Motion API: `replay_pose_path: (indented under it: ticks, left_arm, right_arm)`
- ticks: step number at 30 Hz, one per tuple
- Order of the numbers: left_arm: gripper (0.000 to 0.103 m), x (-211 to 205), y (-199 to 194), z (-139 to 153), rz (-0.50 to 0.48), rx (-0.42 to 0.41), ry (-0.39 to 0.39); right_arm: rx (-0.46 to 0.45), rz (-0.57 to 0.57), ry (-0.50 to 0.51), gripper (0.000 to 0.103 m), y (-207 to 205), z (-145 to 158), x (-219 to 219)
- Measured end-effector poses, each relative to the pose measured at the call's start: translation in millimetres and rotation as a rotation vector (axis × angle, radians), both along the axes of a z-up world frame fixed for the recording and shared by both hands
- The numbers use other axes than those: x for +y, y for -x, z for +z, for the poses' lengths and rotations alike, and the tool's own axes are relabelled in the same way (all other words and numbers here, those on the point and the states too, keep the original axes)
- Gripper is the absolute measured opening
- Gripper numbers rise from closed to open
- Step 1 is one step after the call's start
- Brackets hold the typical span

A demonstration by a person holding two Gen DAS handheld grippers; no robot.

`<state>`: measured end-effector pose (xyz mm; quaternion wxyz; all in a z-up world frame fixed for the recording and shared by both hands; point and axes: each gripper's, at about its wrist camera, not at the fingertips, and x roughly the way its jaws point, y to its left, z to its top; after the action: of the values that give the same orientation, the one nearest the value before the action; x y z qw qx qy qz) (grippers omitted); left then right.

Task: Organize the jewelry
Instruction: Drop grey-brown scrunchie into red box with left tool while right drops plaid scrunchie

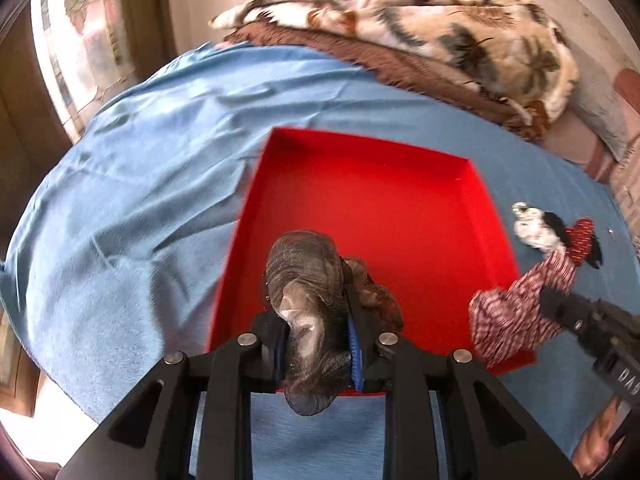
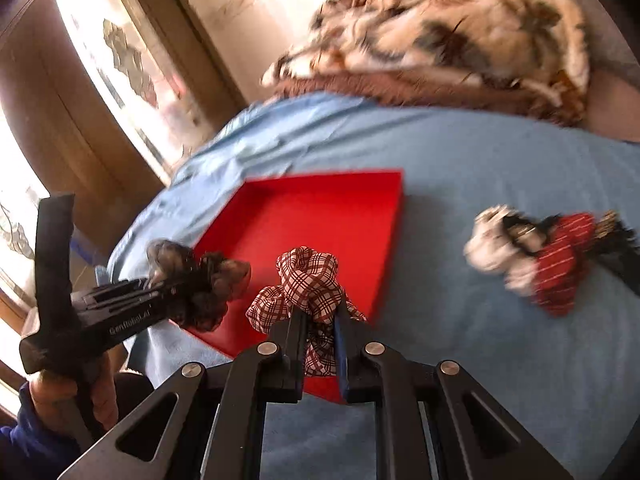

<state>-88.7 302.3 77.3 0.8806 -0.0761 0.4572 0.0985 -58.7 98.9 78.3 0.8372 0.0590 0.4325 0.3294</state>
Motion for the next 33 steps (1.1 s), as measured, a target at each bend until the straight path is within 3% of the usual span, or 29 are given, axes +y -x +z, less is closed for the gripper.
replay_pose_path:
  ticks: [3,5,13,17,20,21,23,24,25,29,33]
  left_arm:
    - [0.029,8.1,3.5,-1.3,0.017,-0.013,0.003]
    - [0.04,10.1,6.5,0.0,0.018,-0.029,0.011]
    - [0.043,12.6,17.1,13.7,0.035,-0.081,0.047]
    - [0.048,11.1,26.4,25.9,0.041,-0.104,0.028]
    - [0.052,7.1,33.0,37.3,0.042,-0.122,0.017]
    - [0.052,4.4,35.7,42.7,0.04,-0.13,0.014]
    - [0.057,-0.3,37.8,50.5,0.033,-0.145,0.013]
    - [0.058,-3.7,38.9,54.7,0.028,-0.153,0.012]
    - [0.061,-8.4,40.3,59.6,0.02,-0.163,0.01]
    - [0.065,-34.9,40.4,74.9,-0.026,-0.192,0.005]
    - [0.066,-72.7,29.6,80.3,-0.108,-0.193,0.02]
  right_arm:
    - [0.024,-0.005,0.041,0.018,0.6,-14.4,11.3]
    - [0.03,0.001,0.059,0.018,4.2,-19.9,14.8]
    - [0.081,0.024,0.08,0.02,22.0,-26.9,19.8]
    - [0.12,0.023,0.046,0.02,28.9,-28.3,17.2]
    - [0.101,0.033,0.05,0.02,40.0,-26.7,16.1]
    - [0.091,0.036,0.057,0.023,43.1,-24.1,17.8]
    - [0.062,0.044,0.053,0.039,48.2,-15.7,14.9]
    - [0.034,0.034,0.047,0.056,51.3,-8.2,9.7]
    - [0.01,0.025,0.041,0.065,54.0,-2.0,4.0]
    - [-0.098,-0.018,0.043,0.068,65.9,26.7,-31.9]
    - [-0.116,-0.12,0.065,0.073,61.1,33.5,-84.5]
